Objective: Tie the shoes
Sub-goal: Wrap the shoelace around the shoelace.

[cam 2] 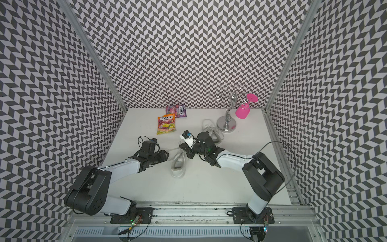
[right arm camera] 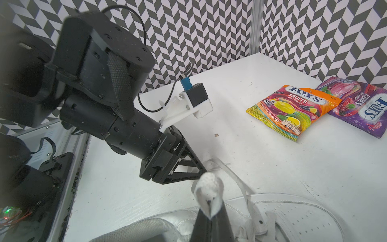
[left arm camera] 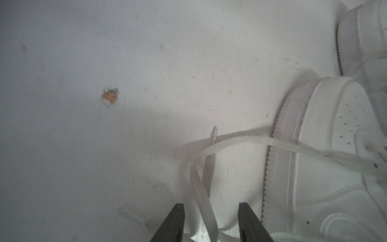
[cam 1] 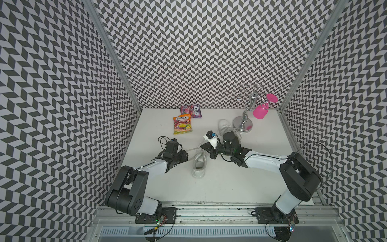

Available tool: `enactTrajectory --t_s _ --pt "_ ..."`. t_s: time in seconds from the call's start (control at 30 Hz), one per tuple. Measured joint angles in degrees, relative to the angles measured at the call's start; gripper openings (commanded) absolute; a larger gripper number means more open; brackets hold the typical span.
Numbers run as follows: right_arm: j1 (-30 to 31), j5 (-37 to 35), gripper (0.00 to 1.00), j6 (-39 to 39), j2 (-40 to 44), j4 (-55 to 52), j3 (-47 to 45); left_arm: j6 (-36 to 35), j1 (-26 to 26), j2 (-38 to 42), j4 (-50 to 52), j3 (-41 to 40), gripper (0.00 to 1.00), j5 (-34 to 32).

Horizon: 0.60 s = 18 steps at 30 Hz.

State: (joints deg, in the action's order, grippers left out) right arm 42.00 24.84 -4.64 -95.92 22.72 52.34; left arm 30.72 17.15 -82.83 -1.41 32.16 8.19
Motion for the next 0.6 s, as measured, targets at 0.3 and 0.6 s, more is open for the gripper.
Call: enactTrajectory --t_s 0.3,0.6 --pt "-0.02 -0.07 0.00 0.04 0.02 0.02 0.00 -0.92 -0.02 -1.29 0.02 0.15 0.06 -0.11" --pt "-0.02 -1.14 0.00 0.52 0.02 -0.04 0.00 -1.60 0.44 11.21 5.07 1.46 0.03 0.15"
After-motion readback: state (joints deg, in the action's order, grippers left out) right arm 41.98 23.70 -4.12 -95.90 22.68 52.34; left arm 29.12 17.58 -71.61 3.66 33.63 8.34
